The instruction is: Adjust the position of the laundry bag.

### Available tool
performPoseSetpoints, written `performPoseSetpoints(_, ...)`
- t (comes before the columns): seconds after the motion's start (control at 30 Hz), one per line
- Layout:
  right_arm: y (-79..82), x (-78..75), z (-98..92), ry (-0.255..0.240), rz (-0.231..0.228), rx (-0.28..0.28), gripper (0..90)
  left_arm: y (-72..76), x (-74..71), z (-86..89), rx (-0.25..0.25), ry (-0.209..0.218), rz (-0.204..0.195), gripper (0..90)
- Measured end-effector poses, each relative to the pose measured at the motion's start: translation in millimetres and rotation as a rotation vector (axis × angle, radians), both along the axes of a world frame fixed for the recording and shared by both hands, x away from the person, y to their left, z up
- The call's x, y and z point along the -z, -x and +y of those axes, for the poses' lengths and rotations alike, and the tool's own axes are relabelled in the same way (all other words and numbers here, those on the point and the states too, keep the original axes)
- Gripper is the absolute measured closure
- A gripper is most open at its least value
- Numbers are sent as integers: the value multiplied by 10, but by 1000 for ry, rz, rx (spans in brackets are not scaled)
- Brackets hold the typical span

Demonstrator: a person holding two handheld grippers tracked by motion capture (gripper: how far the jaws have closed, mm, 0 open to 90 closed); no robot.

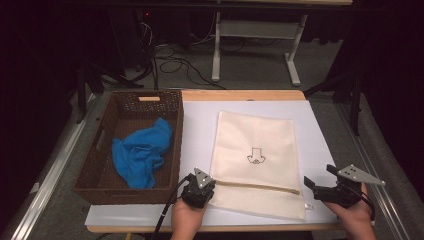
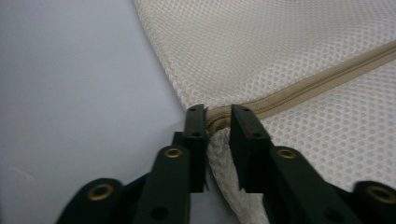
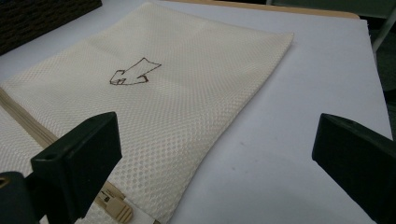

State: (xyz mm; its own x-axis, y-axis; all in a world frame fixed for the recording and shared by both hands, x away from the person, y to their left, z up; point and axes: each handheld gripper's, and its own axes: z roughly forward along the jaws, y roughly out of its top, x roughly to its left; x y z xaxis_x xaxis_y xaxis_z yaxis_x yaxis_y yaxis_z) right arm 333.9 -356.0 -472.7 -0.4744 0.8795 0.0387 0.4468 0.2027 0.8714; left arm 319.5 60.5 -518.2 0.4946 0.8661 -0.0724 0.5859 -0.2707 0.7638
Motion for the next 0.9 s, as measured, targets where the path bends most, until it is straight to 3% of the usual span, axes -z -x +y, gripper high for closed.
performPoseSetpoints(0.1,0,9,12,10,2,-3,21,42,-18,9,8,12,-7,614)
performPoseSetpoints(0.23,-28,27,21,18,4,-6,45,72,-13,-11,25,8,5,521)
performPoseSetpoints(0.27,-94,47,25,15,21,-1,143,76,-6,-23,30,9,7,507)
performPoseSetpoints(0.37,-218,109,58,24,61,5,258,67,7,-35,32,0,15,487)
performPoseSetpoints(0.47,-377,217,135,52,136,1,323,62,23,-19,23,-3,22,474)
performPoseSetpoints(0.57,-461,280,182,83,165,-13,375,68,43,2,11,-3,33,475)
performPoseSetpoints(0.67,-509,291,211,65,194,-23,423,78,39,9,6,-1,37,499)
performPoseSetpoints(0.7,-534,309,241,69,215,-50,454,83,37,9,12,1,39,545)
performPoseSetpoints(0.77,-552,353,293,107,251,-51,501,91,34,1,14,-1,39,617)
performPoseSetpoints(0.83,-528,355,323,154,226,-45,643,91,32,-2,19,-1,38,708)
performPoseSetpoints(0.9,-515,350,317,168,218,-53,860,93,41,-21,22,-2,26,834)
